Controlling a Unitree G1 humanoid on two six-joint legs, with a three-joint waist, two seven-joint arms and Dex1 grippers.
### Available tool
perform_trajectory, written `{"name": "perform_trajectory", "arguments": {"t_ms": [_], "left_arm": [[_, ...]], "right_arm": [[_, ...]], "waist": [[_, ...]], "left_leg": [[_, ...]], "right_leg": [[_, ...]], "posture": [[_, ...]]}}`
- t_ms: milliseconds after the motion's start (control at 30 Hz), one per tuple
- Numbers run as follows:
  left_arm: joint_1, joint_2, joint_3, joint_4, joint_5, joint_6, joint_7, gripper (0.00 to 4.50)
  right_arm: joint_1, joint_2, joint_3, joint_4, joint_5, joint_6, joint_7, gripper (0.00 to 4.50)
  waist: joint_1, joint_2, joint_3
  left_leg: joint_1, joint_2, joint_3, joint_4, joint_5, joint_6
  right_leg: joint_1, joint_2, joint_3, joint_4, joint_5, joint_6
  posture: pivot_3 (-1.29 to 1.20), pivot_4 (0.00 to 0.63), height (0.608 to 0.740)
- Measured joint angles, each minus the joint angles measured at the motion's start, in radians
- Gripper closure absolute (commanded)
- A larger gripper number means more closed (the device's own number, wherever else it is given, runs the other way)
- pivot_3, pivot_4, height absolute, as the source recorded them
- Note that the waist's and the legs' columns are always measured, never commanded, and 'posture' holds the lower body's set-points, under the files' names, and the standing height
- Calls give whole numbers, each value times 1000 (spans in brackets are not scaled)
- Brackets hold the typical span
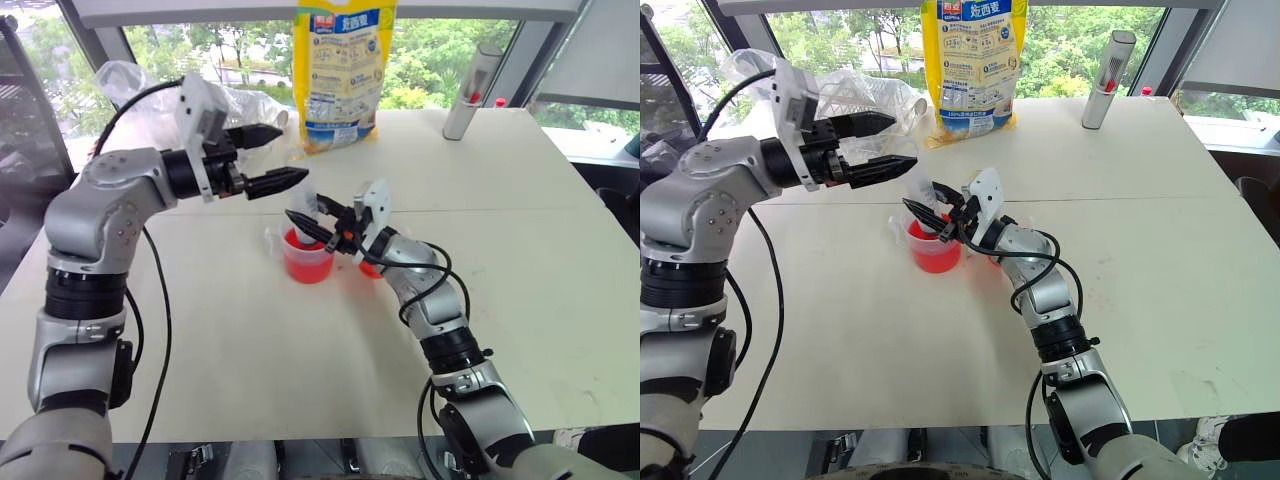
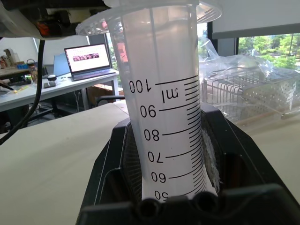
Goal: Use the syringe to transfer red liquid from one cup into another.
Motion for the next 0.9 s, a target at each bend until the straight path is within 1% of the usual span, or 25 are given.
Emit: {"name": "perform_trajectory", "arguments": {"t_ms": [100, 200, 333, 367, 433, 467, 900], "left_arm": [[0, -19, -7, 1, 0, 0, -11, 0], [-9, -37, -7, 6, -2, 0, -18, 805], [-14, -53, -7, 7, -3, 1, -19, 2814], [-15, -53, -7, 7, -3, 2, -19, 3257], [-15, -53, -6, 7, -4, 3, -19, 4360], [-15, -56, -6, 7, -8, 8, -21, 4477], [-31, -56, -8, 21, -7, 20, -18, 4477]], "right_arm": [[0, 0, 1, 0, -2, -1, 0, 3135], [0, -1, 2, 0, -4, -2, 1, 3135], [0, -2, 4, 0, -8, -4, 4, 3135], [0, -3, 4, 0, -10, -5, 6, 3135], [0, -4, 5, 0, -13, -5, 9, 3135], [-1, -4, 4, 0, -15, -6, 8, 3135], [-5, -5, 4, -4, -21, 12, 12, 3135]], "waist": [[0, 0, 0], [0, 0, 0], [0, 0, 0], [0, 0, 0], [0, 0, 0], [0, 0, 0], [0, 0, 0]], "left_leg": [[0, 0, 0, 0, 0, 0], [0, 0, 0, 0, 0, 0], [0, 0, 0, 0, 0, 0], [0, 0, 0, 0, 0, 0], [0, 0, 0, 0, 0, 0], [0, 0, 0, 0, 0, 0], [1, 0, 0, 0, 0, 0]], "right_leg": [[0, 0, 0, 0, 0, 0], [0, 0, 0, 0, 0, 0], [0, 0, 0, 0, 0, 0], [1, 0, 0, 0, 0, 0], [1, 0, 0, 0, 0, 0], [1, 0, 0, 0, 0, 0], [1, 0, 0, 0, 0, 0]], "posture": [[0, 150, 740], [0, 150, 740], [0, 150, 740], [0, 150, 740], [0, 150, 740], [0, 150, 740], [0, 150, 740]]}}
